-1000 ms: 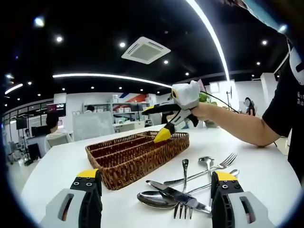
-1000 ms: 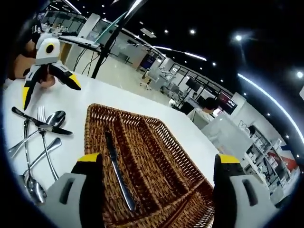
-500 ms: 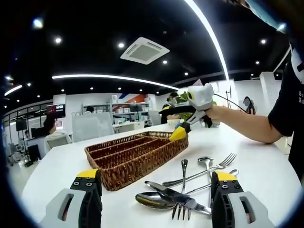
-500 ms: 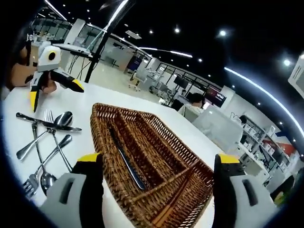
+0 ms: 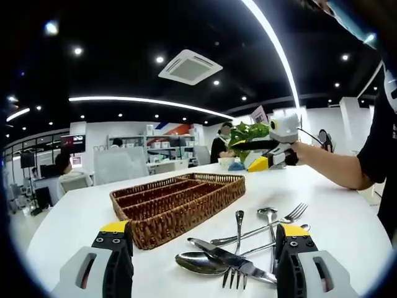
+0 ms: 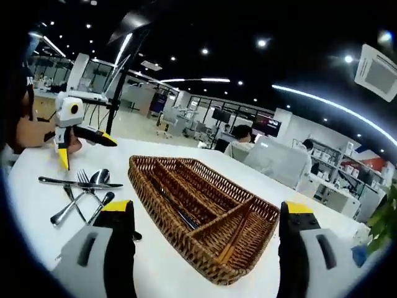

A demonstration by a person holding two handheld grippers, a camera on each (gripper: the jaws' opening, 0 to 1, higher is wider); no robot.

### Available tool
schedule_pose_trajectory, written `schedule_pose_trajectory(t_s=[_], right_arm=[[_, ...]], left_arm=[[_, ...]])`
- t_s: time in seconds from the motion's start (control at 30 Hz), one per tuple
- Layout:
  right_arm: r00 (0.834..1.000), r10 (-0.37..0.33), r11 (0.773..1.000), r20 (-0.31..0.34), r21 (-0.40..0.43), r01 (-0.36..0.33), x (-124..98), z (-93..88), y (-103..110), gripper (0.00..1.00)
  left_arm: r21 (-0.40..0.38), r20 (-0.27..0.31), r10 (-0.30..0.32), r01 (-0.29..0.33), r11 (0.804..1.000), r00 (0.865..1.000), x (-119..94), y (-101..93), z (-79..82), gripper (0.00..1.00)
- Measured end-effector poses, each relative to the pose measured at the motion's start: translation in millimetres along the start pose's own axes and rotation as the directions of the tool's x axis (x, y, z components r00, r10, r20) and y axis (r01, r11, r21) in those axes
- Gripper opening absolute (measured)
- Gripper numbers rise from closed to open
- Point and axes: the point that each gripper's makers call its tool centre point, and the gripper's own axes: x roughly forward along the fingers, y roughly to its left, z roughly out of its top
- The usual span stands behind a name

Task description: Arrange the knives, forks, and spoons in their matching storage slots by inserting each utensil handle-first until every utensil is classified and aligned in the correct compartment

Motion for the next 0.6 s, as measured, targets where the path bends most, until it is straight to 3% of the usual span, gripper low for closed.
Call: schedule_pose_trajectory(t_s=[0.13, 0.33, 0.6], right_arm=[[1.000, -0.008, 1.000, 0.023, 0.015, 0.008, -16.6, 0.0, 5.1, 0.99], [0.999, -0.031, 0.999, 0.008, 0.026, 0.030, -34.0, -12.2, 9.1, 0.99], [0.999, -0.049, 0.997, -0.003, 0.057, 0.049, -62.8, -30.1, 10.9, 0.99]], left_arm=[[0.000, 0.002, 0.005, -0.005, 1.000, 1.000, -0.1, 0.8, 0.5, 1.00], [-0.010, 0.005, 0.009, -0.009, 1.000, 1.000, -1.6, 2.6, 1.0, 1.00], [-0.023, 0.003, 0.055, -0.055, 0.998, 0.998, -11.3, 18.6, 0.9, 1.00]])
